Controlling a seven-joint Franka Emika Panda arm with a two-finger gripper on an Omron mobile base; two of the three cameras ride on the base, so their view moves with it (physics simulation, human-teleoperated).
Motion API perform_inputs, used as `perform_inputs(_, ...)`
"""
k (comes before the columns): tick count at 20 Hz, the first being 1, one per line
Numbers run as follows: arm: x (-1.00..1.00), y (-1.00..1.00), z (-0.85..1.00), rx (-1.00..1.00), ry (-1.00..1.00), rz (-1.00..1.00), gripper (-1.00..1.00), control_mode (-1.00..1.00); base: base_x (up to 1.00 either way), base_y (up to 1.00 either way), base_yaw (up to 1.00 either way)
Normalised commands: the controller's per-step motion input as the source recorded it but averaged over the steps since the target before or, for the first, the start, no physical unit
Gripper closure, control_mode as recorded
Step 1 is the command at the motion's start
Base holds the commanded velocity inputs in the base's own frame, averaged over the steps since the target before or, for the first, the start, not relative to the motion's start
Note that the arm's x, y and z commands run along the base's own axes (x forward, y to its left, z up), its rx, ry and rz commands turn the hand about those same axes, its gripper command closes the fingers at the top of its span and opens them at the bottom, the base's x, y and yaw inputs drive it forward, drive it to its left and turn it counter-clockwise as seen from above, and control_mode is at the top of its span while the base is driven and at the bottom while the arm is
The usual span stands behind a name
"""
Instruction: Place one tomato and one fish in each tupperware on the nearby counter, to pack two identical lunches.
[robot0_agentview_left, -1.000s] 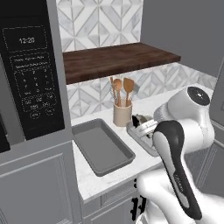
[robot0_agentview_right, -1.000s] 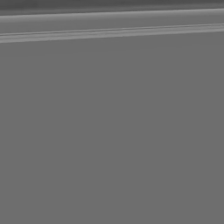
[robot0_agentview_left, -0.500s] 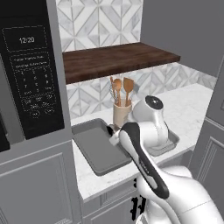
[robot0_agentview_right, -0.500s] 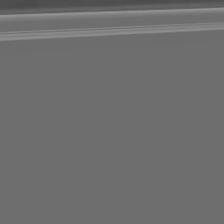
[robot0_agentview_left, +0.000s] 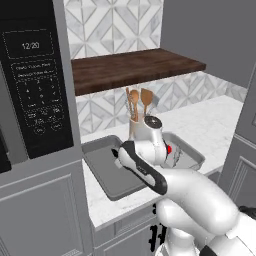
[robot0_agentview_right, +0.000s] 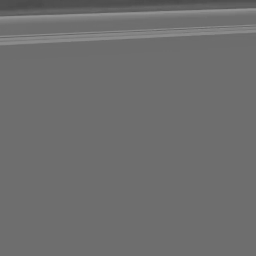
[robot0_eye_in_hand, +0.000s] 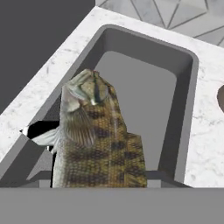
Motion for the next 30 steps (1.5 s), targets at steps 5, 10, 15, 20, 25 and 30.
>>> perform_inputs(5,0.59,0.33,-0.41,-0.11,0.02,0.02,1.00,-1.00,0.00,0.00,0.00)
perform_inputs(10,0.38,0.11,-0.42,-0.09,0.00,0.02,1.00,-1.00,0.00,0.00,0.00)
perform_inputs(15,0.06,0.00,-0.39,-0.08,0.00,0.01,1.00,-1.00,0.00,0.00,0.00)
perform_inputs(20,0.24,0.00,-0.07,-0.02,0.00,0.00,-1.00,-1.00,0.00,0.00,0.00)
perform_inputs(25,0.28,0.00,0.12,0.00,0.00,0.00,-1.00,-1.00,0.00,0.00,0.00)
perform_inputs(30,-0.01,0.00,0.28,0.00,-0.04,0.00,-1.00,-1.00,0.00,0.00,0.00)
